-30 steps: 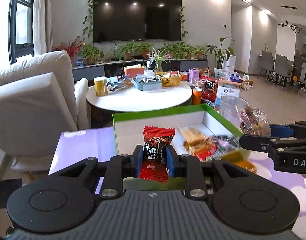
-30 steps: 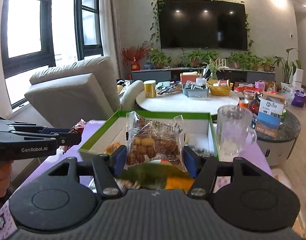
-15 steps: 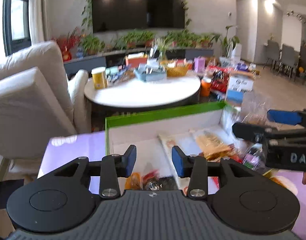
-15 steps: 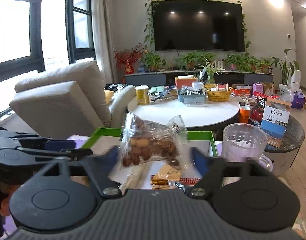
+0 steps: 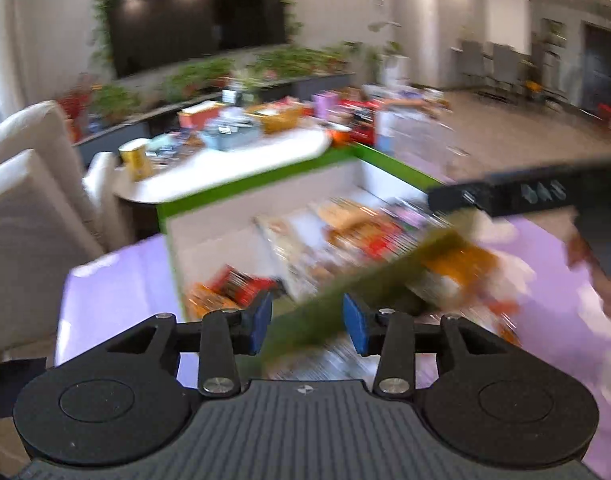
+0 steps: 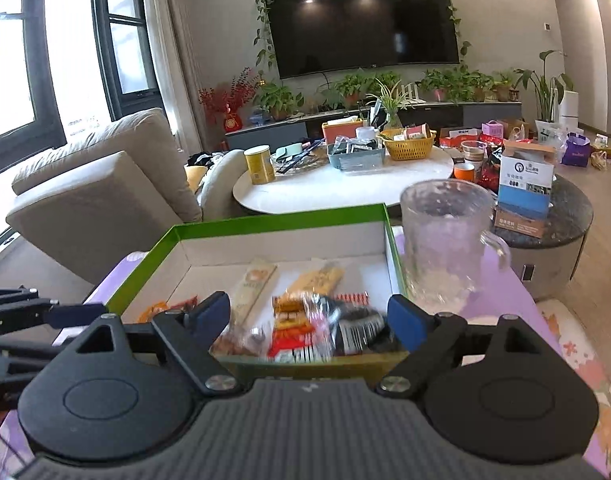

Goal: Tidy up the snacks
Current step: 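Grasp the white printed packet with left tool while right tool grasps yellow cake pouch, then lower the white packet into the box while right tool releases the yellow cake pouch there, then grasp the clear candy packet with left tool while right tool grasps pink spout pouch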

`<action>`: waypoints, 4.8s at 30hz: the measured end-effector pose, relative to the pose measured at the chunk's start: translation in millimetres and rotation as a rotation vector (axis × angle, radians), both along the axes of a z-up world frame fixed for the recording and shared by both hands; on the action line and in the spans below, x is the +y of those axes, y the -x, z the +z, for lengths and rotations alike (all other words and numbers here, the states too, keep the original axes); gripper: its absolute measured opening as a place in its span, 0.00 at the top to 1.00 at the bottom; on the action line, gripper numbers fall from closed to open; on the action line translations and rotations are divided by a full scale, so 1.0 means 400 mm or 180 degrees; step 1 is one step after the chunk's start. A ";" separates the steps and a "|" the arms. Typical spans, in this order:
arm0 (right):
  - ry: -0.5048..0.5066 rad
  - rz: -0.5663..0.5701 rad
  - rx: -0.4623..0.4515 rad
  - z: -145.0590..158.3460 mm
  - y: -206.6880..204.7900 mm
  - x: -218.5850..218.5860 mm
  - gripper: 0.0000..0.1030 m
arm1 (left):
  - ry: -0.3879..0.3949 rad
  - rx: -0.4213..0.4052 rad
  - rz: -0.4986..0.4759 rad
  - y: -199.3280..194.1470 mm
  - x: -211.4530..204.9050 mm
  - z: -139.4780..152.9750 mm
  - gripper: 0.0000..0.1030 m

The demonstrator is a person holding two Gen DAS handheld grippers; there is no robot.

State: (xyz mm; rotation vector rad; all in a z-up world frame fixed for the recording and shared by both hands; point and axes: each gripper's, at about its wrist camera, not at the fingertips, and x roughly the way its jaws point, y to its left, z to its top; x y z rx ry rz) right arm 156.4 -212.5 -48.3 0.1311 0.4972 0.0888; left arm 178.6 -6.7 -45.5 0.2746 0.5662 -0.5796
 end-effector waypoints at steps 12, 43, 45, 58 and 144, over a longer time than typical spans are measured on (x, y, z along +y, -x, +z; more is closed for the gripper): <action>0.0161 -0.0067 0.0223 -0.040 0.130 -0.029 0.41 | -0.0720 -0.0089 -0.0143 0.018 -0.102 -0.108 0.62; -0.0135 -0.0129 0.0682 -0.136 -0.006 -0.023 0.40 | 0.0376 0.0223 0.0792 0.054 0.118 -0.048 0.80; -0.0287 -0.0084 0.0815 -0.144 -0.027 -0.031 0.40 | 0.0382 0.0212 0.0775 0.055 0.117 -0.049 0.80; -0.0215 0.0467 0.0710 -0.126 0.000 0.011 0.44 | 0.0388 0.0233 0.0730 0.070 0.112 -0.051 0.80; 0.0421 0.0391 0.0188 -0.063 0.144 0.017 0.50 | 0.0025 0.0469 0.0795 0.006 -0.028 -0.089 0.64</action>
